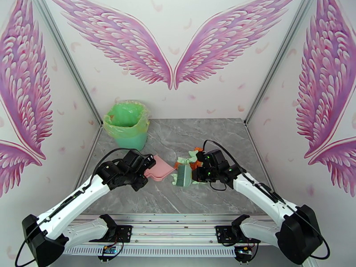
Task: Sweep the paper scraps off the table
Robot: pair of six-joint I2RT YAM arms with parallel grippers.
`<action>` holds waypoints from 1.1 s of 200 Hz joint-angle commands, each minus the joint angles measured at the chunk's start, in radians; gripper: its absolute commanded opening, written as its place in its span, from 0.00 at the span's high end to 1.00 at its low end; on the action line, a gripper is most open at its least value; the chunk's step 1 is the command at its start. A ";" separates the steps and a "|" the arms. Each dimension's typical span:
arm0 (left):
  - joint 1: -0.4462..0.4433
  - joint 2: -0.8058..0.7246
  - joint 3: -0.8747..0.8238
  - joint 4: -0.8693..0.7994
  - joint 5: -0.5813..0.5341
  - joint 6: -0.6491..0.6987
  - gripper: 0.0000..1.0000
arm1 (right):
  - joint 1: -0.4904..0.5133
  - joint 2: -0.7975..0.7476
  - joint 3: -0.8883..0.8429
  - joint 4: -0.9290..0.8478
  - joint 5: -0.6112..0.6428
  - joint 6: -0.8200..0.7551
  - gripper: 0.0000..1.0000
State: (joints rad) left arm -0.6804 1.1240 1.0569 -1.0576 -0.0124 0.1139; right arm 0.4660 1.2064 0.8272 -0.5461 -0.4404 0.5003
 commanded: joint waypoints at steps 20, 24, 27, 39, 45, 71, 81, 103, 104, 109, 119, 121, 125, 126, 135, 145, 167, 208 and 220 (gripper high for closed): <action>-0.005 0.049 0.056 -0.009 -0.032 0.120 1.00 | 0.004 -0.017 0.108 -0.014 0.001 -0.030 1.00; -0.005 0.054 0.053 -0.007 -0.041 0.129 1.00 | 0.003 -0.021 0.116 -0.024 0.000 -0.036 1.00; -0.005 0.058 0.049 -0.006 -0.055 0.133 1.00 | 0.003 -0.024 0.125 -0.032 0.001 -0.038 1.00; -0.007 0.086 0.042 -0.010 -0.107 0.135 1.00 | 0.000 -0.035 0.157 -0.068 0.006 -0.054 1.00; -0.011 0.102 0.041 -0.020 -0.115 0.135 1.00 | -0.001 -0.040 0.176 -0.085 0.009 -0.060 1.00; -0.047 0.149 0.045 -0.051 -0.151 0.145 1.00 | -0.021 -0.042 0.269 -0.181 0.072 -0.093 1.00; -0.052 0.149 0.037 -0.057 -0.175 0.151 1.00 | -0.036 -0.027 0.312 -0.226 0.113 -0.110 1.00; -0.060 0.119 0.017 -0.073 -0.188 0.162 1.00 | -0.077 0.015 0.420 -0.314 0.207 -0.159 1.00; -0.060 0.117 0.015 -0.075 -0.189 0.162 1.00 | -0.078 0.016 0.425 -0.318 0.212 -0.161 1.00; -0.062 0.106 0.015 -0.081 -0.188 0.163 1.00 | -0.087 0.026 0.450 -0.335 0.236 -0.171 1.00; -0.063 0.080 0.014 -0.101 -0.185 0.170 1.00 | -0.110 0.047 0.496 -0.365 0.285 -0.193 1.00; -0.064 0.075 0.015 -0.106 -0.185 0.172 1.00 | -0.115 0.052 0.506 -0.371 0.296 -0.198 1.00; -0.064 0.065 0.015 -0.115 -0.185 0.176 1.00 | -0.127 0.061 0.523 -0.384 0.316 -0.206 1.00; -0.064 0.063 0.014 -0.117 -0.186 0.178 1.00 | -0.128 0.063 0.527 -0.386 0.321 -0.208 1.00; -0.064 0.044 0.017 -0.137 -0.192 0.188 1.00 | -0.151 0.091 0.564 -0.413 0.361 -0.222 1.00; -0.064 0.038 0.013 -0.157 -0.197 0.208 1.00 | -0.170 0.127 0.599 -0.438 0.406 -0.237 1.00; -0.090 0.065 -0.012 -0.148 -0.198 0.240 1.00 | -0.183 0.228 0.670 -0.497 0.536 -0.263 1.00; -0.078 0.178 0.012 -0.136 -0.188 0.252 1.00 | -0.184 0.428 0.842 -0.632 0.771 -0.341 1.00; -0.046 0.210 0.027 -0.136 -0.141 0.244 1.00 | -0.180 0.489 0.901 -0.659 0.822 -0.366 1.00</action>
State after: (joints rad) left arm -0.7654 1.2896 1.0641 -1.1927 -0.2012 0.3450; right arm 0.2840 1.6138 1.6085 -1.0973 0.1844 0.2089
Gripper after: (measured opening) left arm 0.282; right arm 0.129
